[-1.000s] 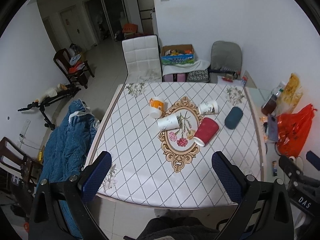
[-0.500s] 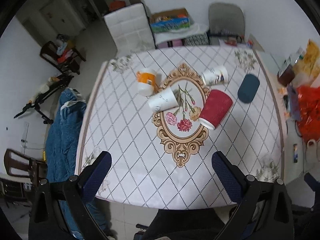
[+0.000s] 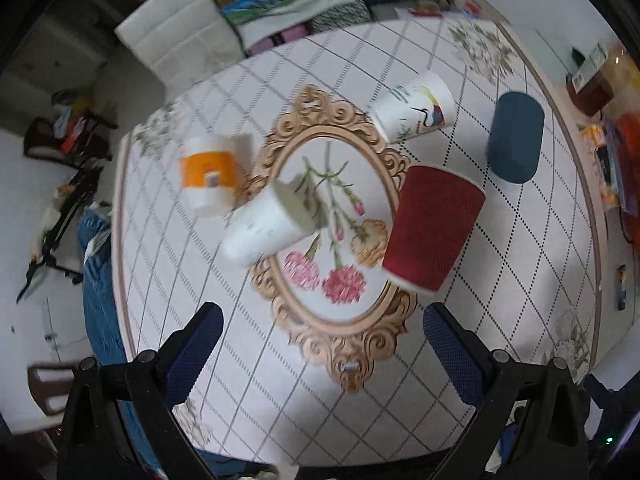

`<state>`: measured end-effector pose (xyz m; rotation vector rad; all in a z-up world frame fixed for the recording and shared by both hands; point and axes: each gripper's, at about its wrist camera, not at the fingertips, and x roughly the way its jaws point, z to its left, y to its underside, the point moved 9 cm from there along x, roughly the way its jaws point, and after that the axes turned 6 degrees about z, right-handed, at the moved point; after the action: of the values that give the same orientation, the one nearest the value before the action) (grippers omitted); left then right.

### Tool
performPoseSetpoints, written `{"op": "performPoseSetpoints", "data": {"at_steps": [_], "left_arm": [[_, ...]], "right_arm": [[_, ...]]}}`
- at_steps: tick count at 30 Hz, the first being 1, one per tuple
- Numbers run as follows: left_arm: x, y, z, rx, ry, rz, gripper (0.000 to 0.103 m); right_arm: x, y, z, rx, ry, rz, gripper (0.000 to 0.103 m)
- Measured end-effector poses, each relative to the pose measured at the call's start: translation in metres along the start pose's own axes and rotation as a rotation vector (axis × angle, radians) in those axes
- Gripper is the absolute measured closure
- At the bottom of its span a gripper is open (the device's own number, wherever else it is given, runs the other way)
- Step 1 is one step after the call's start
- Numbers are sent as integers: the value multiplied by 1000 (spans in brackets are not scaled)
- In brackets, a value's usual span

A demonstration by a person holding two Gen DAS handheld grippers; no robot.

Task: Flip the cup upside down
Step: 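Move the left tool down toward the red ripple cup lying on its side, then close the left tool on the red cup and lift it upright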

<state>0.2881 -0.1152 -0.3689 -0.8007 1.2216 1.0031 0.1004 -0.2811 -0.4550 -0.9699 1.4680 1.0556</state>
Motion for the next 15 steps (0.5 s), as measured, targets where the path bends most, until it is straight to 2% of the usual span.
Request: {"op": "performPoseSetpoints", "data": {"at_steps": [4, 10, 11, 15], "left_arm": [[20, -24, -22, 100, 6, 30, 0], [45, -45, -58, 242, 18, 64, 1], [49, -52, -68, 260, 45, 18, 1], [63, -60, -89, 339, 40, 37, 1]], "right_arm": [[26, -10, 2, 12, 7, 62, 0], [48, -25, -1, 26, 33, 109, 0], [51, -28, -1, 29, 35, 115, 0], [56, -37, -3, 43, 41, 127, 0]]}}
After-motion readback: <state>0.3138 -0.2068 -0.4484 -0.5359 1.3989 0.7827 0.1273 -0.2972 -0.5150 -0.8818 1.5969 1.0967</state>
